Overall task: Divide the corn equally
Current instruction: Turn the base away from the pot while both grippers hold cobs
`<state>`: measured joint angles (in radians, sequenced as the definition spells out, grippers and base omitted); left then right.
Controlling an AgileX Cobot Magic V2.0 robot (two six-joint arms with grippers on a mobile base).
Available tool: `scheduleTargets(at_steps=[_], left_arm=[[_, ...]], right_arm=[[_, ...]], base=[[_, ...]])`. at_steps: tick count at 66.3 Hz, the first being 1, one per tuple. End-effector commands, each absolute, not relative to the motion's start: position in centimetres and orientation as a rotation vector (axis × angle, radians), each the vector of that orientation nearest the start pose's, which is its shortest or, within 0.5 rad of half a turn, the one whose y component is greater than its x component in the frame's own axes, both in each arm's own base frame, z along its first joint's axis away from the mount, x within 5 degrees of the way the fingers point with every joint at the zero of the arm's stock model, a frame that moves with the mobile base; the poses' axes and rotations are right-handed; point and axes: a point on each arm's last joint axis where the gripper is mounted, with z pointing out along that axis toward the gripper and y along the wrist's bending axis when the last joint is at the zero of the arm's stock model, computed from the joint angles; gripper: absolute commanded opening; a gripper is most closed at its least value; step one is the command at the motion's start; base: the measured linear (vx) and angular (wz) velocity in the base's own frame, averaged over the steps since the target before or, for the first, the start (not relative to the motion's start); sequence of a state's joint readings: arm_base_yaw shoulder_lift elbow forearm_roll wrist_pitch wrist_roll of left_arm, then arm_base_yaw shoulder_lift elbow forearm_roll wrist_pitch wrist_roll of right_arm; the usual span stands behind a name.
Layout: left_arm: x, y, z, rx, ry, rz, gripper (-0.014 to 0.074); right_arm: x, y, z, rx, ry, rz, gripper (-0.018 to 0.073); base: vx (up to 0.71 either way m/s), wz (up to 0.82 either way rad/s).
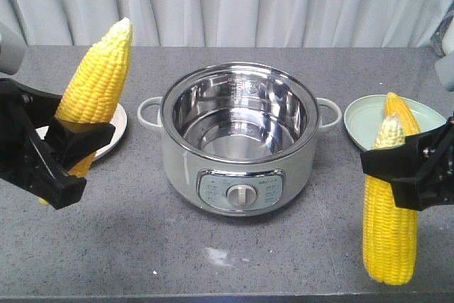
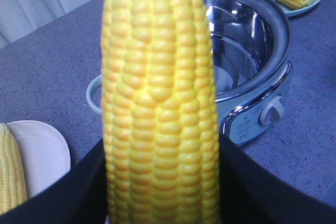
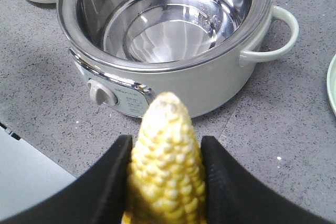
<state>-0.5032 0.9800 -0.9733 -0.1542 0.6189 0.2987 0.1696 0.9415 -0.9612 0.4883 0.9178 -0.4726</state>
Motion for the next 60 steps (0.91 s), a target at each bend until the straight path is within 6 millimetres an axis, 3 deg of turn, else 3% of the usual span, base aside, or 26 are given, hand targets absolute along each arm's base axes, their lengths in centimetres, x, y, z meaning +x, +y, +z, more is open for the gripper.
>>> scheduleTargets(at_steps=[1, 60], left_arm=[[17.27, -10.43, 39.11, 0.699, 1.883, -0.314, 0.0285], [17.27, -10.43, 39.11, 0.699, 1.883, -0.314, 0.0285]], right_arm=[[16.60, 6.20, 37.89, -0.529, 2.139, 0.444, 0.0207], [16.61, 6.19, 37.89, -0.528, 2.138, 0.444, 0.0207]], base=[[0.00, 0.00], [-0.02, -0.09]])
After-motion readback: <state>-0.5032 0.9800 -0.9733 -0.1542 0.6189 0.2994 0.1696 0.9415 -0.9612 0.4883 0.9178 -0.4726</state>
